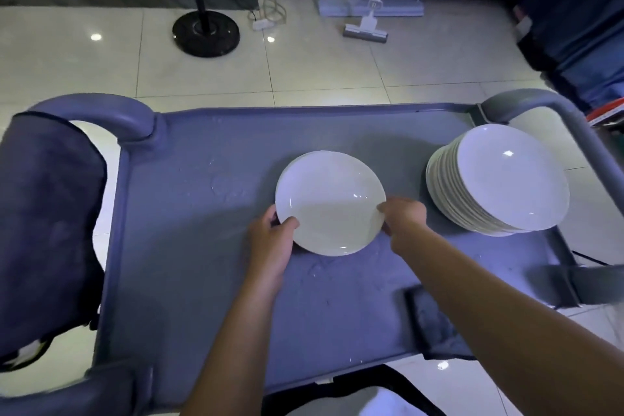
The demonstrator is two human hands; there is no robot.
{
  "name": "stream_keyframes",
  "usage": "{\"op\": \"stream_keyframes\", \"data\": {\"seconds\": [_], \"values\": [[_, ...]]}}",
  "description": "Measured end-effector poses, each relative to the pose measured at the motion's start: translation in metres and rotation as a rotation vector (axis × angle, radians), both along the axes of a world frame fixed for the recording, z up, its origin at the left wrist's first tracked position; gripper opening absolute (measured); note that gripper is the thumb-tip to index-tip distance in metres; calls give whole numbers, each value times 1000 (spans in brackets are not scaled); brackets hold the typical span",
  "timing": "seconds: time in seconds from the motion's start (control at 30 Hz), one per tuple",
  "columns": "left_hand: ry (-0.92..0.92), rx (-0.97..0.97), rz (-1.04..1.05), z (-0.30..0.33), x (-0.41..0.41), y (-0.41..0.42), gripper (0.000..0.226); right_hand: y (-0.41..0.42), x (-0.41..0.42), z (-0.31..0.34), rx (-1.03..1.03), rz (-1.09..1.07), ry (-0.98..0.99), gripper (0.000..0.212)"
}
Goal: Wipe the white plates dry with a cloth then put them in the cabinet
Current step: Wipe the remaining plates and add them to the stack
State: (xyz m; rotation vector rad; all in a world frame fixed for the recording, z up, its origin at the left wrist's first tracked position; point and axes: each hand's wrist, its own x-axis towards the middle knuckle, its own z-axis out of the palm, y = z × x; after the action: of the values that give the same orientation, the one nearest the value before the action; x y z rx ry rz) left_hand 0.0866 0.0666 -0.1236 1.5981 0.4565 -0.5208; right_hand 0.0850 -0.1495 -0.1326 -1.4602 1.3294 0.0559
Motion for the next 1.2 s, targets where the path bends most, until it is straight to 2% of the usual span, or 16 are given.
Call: {"op": "stream_keyframes", "data": {"seconds": [0.17,0.33,0.47,0.6,0.7,0.83,0.9,1.0,1.07,1.13,1.2], "values": [[61,-138,32,-6,4,2,31,2,-16,41,125,60,-99,12],[218,-318,10,6,-15,-3,30,7,-41,83,-15,119,-263,9],[347,-561,-26,6,-44,-7,29,23,-63,110,-71,142,-353,13],[407,-613,-38,0,-61,-7,16,34,-80,126,-68,210,-396,16],[438,-640,-112,0,-65,-2,33,26,-86,135,-71,199,-407,22],[347,-567,-28,3,-50,13,57,-4,-87,146,35,139,-424,28],[296,-666,-34,9,-39,27,74,-22,-90,147,164,139,-444,35],[183,-871,-260,29,-28,42,79,-37,-99,140,366,161,-486,42],[104,-924,-392,42,-30,41,82,-40,-104,130,458,151,-527,44],[50,-916,-440,54,-37,33,82,-38,-104,121,498,158,-534,46],[4,-877,-390,63,-46,21,75,-34,-102,113,519,131,-528,47]]}}
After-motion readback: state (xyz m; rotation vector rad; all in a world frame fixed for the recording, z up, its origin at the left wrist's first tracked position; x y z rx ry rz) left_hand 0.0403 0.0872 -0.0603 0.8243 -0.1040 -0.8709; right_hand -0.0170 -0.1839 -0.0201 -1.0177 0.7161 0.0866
